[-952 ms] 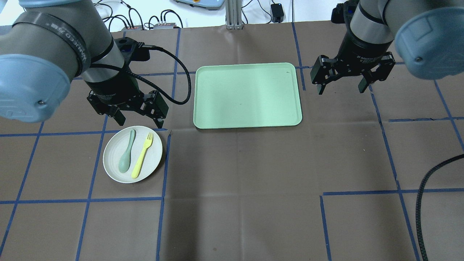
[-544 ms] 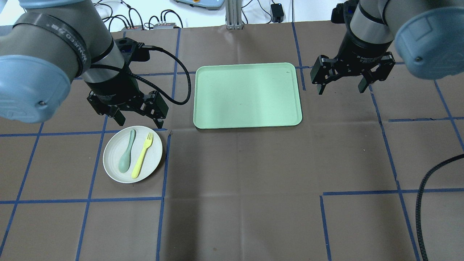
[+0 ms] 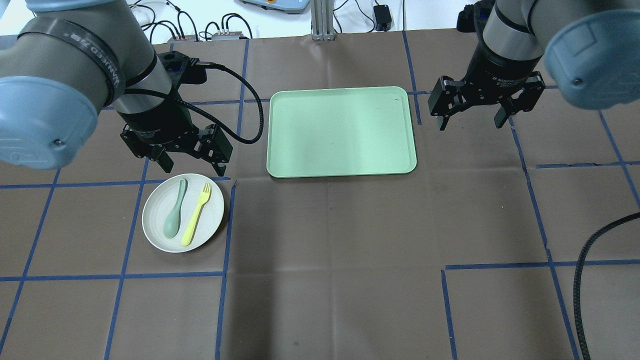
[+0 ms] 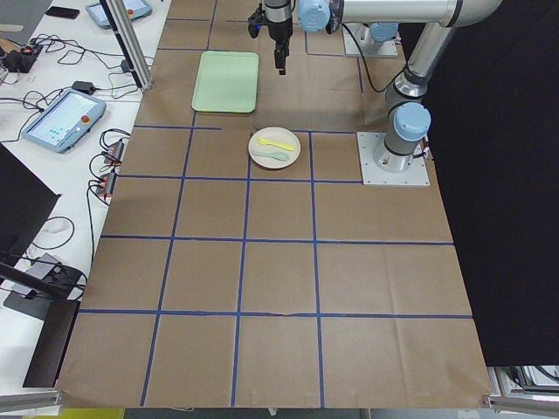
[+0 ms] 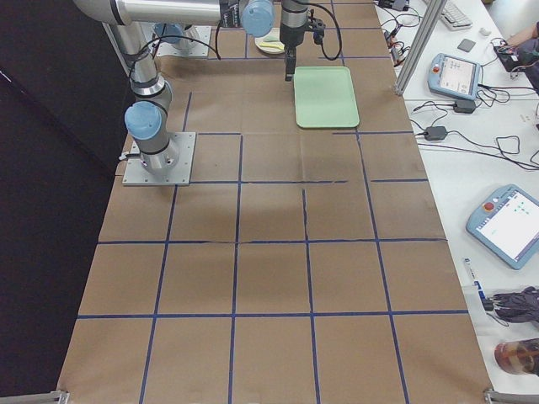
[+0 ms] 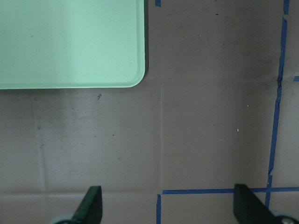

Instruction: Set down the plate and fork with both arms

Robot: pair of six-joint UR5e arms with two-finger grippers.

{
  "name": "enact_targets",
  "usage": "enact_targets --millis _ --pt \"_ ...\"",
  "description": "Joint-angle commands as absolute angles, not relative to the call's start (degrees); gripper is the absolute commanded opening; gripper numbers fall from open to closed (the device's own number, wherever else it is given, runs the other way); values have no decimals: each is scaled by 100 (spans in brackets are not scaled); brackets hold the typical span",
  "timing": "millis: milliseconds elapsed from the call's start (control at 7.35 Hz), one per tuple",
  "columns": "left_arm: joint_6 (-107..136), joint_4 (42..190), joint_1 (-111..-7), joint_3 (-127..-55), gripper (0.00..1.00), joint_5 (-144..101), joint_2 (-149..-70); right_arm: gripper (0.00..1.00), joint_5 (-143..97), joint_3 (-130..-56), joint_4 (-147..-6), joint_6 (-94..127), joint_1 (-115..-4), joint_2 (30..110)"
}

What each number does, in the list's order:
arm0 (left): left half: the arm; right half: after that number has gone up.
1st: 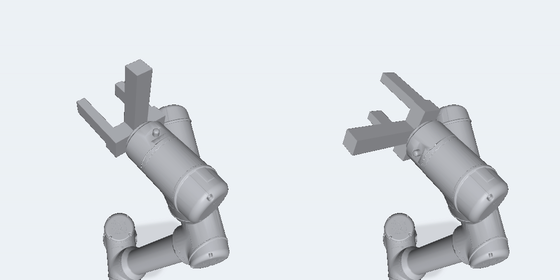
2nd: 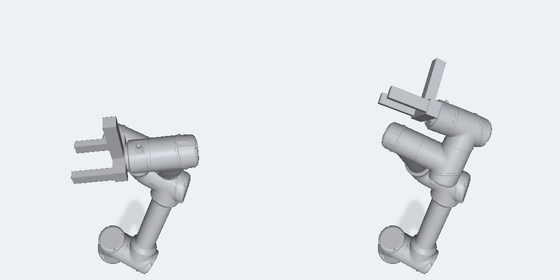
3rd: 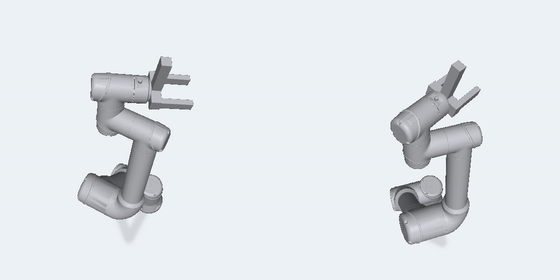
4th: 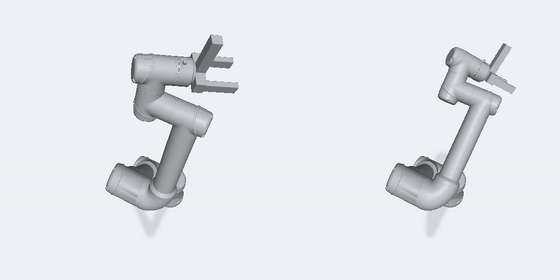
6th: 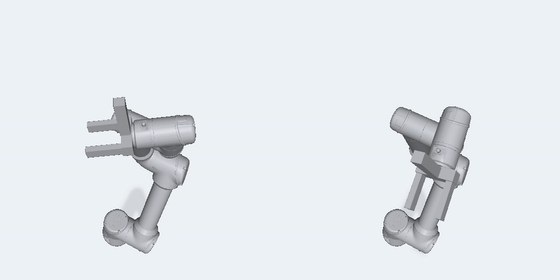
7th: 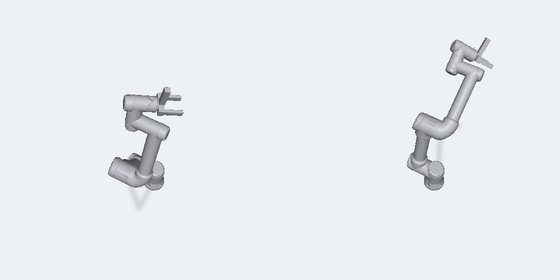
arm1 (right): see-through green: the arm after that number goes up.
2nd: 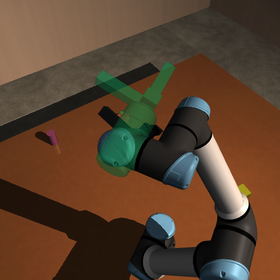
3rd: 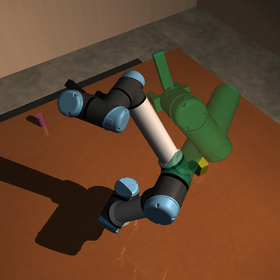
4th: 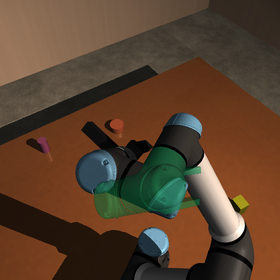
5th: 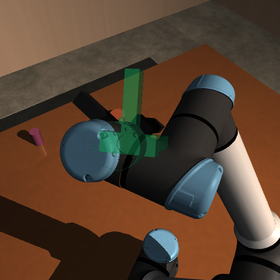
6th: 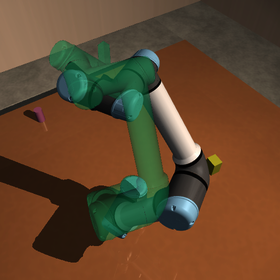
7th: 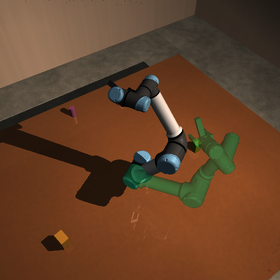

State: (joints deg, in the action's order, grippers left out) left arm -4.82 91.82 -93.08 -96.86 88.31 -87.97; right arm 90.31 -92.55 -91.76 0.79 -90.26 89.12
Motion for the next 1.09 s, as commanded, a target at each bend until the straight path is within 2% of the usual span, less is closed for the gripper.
enact_targets --millis 0,952 --pt "-475 9079 -9308 -9686 100 8842 -8824 100 9026 -9255 -9176 79 -9026 8912" --pt "-431 8974 -9299 -9703 100 8763 -8921 100 9026 -9255 -9176 79 -9026 8912"
